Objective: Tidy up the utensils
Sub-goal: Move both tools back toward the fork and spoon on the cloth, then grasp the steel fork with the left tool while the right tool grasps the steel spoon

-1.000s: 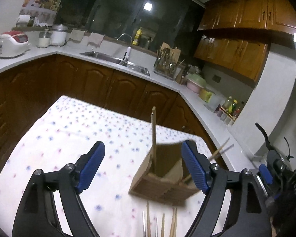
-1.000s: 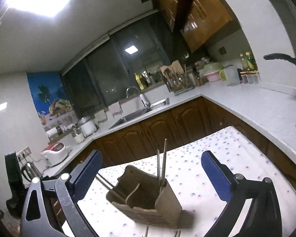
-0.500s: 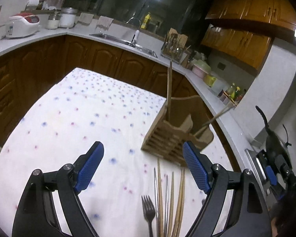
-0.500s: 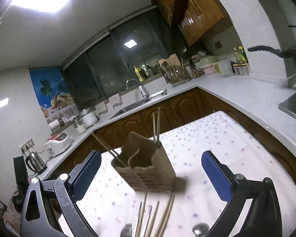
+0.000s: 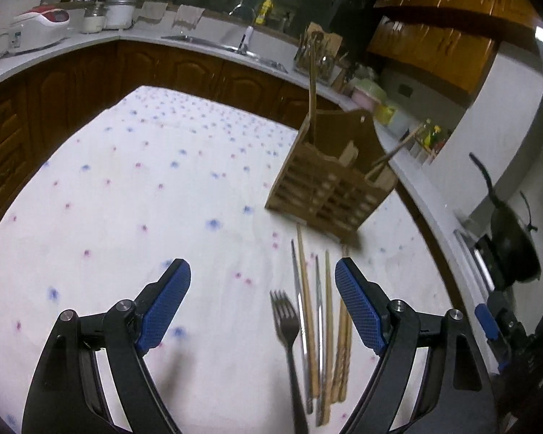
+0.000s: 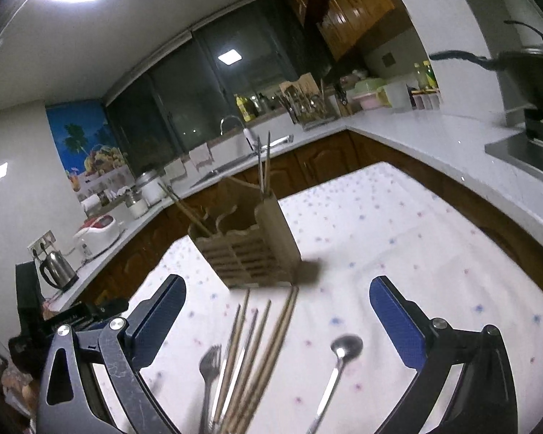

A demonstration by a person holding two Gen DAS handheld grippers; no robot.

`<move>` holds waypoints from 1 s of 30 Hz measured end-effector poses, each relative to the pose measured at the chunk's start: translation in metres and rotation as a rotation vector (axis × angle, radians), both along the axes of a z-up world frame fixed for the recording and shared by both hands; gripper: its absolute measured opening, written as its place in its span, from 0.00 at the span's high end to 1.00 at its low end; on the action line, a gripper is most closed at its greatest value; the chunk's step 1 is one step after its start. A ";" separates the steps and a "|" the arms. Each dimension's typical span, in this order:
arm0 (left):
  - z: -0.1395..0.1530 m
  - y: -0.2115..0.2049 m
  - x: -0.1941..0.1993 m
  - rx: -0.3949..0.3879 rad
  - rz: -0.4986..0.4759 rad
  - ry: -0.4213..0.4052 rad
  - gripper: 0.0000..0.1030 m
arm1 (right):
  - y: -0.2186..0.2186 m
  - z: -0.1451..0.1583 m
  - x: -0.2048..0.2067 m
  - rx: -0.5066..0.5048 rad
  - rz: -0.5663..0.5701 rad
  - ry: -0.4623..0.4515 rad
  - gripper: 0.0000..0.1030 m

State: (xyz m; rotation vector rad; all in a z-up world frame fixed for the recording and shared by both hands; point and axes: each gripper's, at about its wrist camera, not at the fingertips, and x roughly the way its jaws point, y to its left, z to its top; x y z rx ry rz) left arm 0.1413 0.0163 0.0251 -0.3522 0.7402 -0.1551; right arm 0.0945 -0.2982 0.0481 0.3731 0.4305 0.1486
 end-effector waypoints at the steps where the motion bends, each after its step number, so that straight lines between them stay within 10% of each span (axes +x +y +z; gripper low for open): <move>1: -0.002 0.000 -0.001 0.001 -0.001 0.005 0.18 | -0.001 -0.002 -0.001 -0.003 0.000 0.006 0.01; 21: -0.044 -0.030 0.002 0.054 -0.115 0.128 0.26 | -0.005 -0.047 0.003 -0.032 0.011 0.171 0.02; 30: -0.066 -0.041 0.021 0.035 -0.188 0.227 0.49 | -0.003 -0.072 0.022 -0.038 0.033 0.297 0.33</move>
